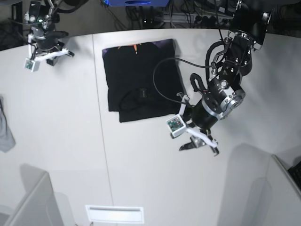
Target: Fold the T-shirt properly
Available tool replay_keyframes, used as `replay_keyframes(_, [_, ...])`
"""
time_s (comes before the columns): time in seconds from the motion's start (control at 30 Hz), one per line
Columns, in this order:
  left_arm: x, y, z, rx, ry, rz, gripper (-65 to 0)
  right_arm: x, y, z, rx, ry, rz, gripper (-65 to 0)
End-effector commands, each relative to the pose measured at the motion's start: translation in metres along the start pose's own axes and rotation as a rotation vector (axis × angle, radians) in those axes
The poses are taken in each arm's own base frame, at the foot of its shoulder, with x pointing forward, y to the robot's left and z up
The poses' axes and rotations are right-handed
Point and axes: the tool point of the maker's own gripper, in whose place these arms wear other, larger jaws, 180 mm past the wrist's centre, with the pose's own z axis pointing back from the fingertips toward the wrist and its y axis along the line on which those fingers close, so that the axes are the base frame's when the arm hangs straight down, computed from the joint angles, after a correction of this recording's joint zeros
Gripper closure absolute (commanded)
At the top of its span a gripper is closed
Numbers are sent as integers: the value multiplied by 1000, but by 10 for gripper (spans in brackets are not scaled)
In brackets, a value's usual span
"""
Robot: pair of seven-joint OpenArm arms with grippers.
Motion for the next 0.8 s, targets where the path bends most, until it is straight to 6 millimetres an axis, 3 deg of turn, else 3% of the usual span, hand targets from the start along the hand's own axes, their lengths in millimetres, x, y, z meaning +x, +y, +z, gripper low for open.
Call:
replay_keyframes(0.0, [-2, 5, 5, 19, -5, 13, -84, 7, -6, 7, 1, -27, 37, 0])
replay_keyframes(0.03, [-17, 4, 10, 22, 30, 32, 0, 4, -12, 10, 3, -19, 59, 0])
replay_keyframes(0.27, [-83, -34, 54, -43, 94, 245, 0, -21, -65, 48, -55, 87, 190, 0])
replay_keyframes(0.43, [-122, -61, 108, -40, 94, 410, 0, -37, -110, 82, -119, 167, 272, 0])
replay_keyframes(0.53, [-132, -89, 141, -72, 96, 457, 0, -44, -128, 99, -143, 209, 312, 0])
replay_keyframes(0.7, [-136, -154, 192, -211, 151, 554, 0, -63, -145, 114, -163, 338, 468, 0])
replay_keyframes(0.77, [-142, -178, 211, -264, 211, 593, 0, -82, -155, 116, -178, 469, 554, 0])
